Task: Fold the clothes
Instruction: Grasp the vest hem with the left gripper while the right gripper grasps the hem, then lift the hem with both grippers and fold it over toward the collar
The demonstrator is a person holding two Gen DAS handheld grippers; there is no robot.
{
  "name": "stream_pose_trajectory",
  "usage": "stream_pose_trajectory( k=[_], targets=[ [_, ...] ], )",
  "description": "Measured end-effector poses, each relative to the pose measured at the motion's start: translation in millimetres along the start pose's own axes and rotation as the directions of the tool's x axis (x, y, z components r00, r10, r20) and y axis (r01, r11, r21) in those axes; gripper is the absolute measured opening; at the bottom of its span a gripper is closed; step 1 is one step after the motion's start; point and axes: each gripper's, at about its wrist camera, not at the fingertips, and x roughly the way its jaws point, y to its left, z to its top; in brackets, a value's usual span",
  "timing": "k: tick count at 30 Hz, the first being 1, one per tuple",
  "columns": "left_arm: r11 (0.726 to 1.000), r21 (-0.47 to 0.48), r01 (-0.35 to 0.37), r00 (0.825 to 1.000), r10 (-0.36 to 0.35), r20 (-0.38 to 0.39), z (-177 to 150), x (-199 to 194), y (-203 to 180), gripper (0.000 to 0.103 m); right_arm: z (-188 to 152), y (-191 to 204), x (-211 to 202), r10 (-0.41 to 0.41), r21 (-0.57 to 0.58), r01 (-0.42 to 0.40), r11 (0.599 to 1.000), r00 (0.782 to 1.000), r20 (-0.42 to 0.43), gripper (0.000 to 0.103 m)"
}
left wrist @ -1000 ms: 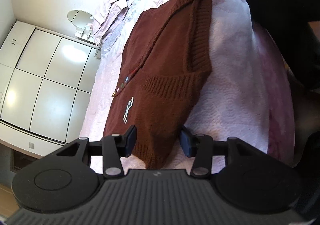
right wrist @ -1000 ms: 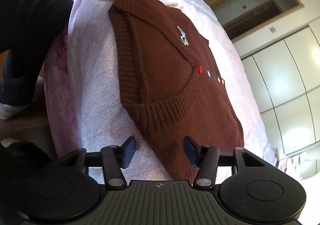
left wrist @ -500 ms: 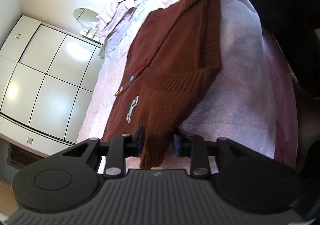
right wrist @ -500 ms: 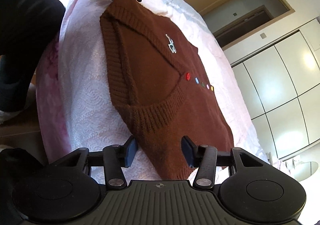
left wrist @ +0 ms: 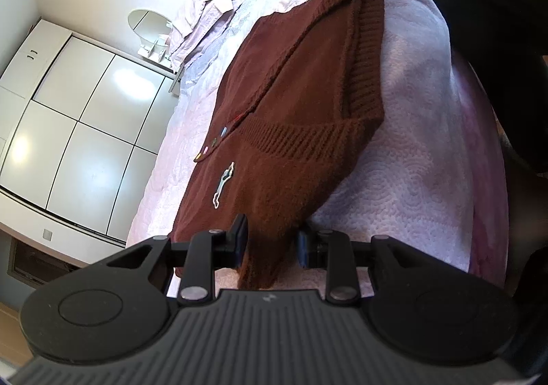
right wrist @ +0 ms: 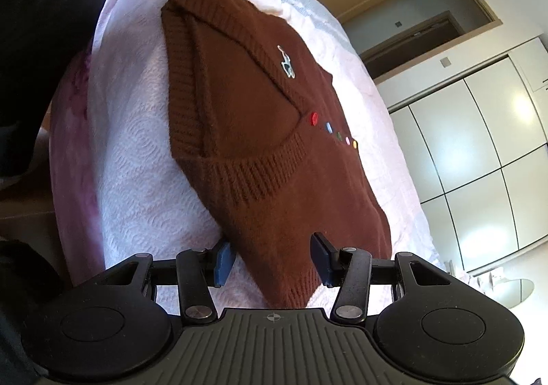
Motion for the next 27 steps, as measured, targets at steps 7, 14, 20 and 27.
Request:
stream_pose_trajectory(
  k=[7,14,20,27],
  targets=[
    [0.998,0.034,0.055,0.998,-0.055,-0.009,4.5,-3.7,14.3,0.006,6.3,-9.8,-17.6,0.002,0.001,-0.002,1.0,1.0,0.02,0.006],
    [0.997,0.062,0.04,0.998,-0.043,0.045,16.9,-55.7,47.4,0.005,14.5,-30.4,-59.2,-0.017,0.024,0.015,1.0,0.998,0.054,0.004],
    [0.991,0.037,0.125,0.99,-0.127,0.061,21.5,-116.5,29.4,0.005,18.0,-15.6,-115.5,0.011,0.026,-0.013,1.0,0.998,0.068,0.004],
    [0.98,-0.04,0.196,0.978,-0.192,0.084,30.7,-156.4,27.4,0.005,18.5,-1.2,-165.7,0.081,0.014,-0.082,0.997,0.995,0.055,0.004]
  ],
)
